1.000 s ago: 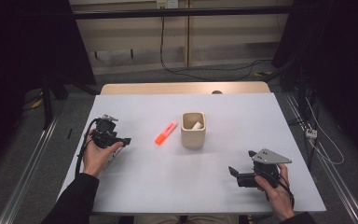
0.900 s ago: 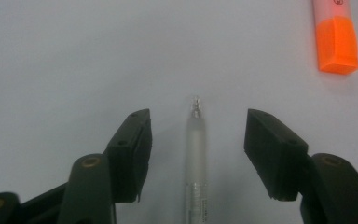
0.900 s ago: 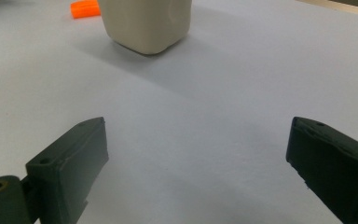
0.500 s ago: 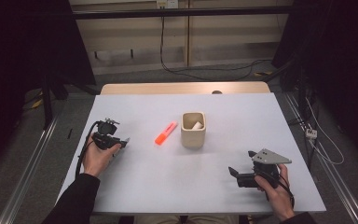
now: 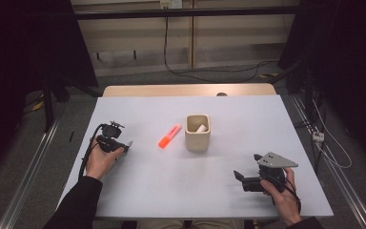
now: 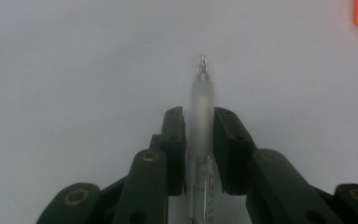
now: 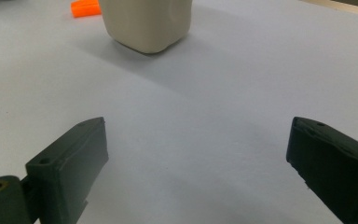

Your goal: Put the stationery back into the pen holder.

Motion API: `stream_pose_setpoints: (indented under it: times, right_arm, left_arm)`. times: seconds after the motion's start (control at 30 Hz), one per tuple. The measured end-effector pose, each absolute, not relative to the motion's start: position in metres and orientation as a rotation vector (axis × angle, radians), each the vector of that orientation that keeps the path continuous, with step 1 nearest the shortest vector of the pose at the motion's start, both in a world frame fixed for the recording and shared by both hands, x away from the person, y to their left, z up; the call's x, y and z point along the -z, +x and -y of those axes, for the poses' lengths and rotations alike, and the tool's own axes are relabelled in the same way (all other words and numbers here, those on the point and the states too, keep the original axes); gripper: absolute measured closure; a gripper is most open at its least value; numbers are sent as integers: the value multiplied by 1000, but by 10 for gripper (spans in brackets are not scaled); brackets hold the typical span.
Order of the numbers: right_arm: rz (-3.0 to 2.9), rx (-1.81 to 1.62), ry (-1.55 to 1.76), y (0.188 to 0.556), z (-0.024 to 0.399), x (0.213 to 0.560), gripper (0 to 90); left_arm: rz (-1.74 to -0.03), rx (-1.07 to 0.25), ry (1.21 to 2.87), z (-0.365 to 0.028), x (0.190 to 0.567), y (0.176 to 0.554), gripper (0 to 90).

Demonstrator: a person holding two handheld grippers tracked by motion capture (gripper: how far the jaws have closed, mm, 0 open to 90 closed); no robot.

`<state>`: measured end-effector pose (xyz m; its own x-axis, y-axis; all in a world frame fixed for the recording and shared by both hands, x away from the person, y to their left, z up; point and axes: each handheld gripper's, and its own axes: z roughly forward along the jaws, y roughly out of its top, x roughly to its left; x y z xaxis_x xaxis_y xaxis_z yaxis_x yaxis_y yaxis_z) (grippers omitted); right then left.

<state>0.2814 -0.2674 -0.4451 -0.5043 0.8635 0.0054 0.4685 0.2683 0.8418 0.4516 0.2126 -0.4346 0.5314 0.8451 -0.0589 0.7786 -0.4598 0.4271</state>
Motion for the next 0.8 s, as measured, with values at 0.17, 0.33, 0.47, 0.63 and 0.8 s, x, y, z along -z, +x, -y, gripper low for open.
stream_pose_setpoints:
  times: [0.17,0.33,0.47,0.63,0.8]
  right_arm:
    - [-2086,-1142,1199,281,267,445,52]
    - [-2082,-1141,1204,282,268,445,52]
    - [-2087,-1142,1199,281,267,445,51]
    - [-2087,-1143,1199,281,267,445,50]
    - [-2089,-1142,1200,282,267,445,50]
  left_arm:
    - [-1326,-229,2414,-210,432,455,805]
    - [-1328,-214,2386,-212,433,453,809]
    - [-1327,-205,2360,-216,433,452,809]
    - [-1328,-203,2322,-219,431,450,810]
    - [-1300,-204,2284,-221,426,449,810]
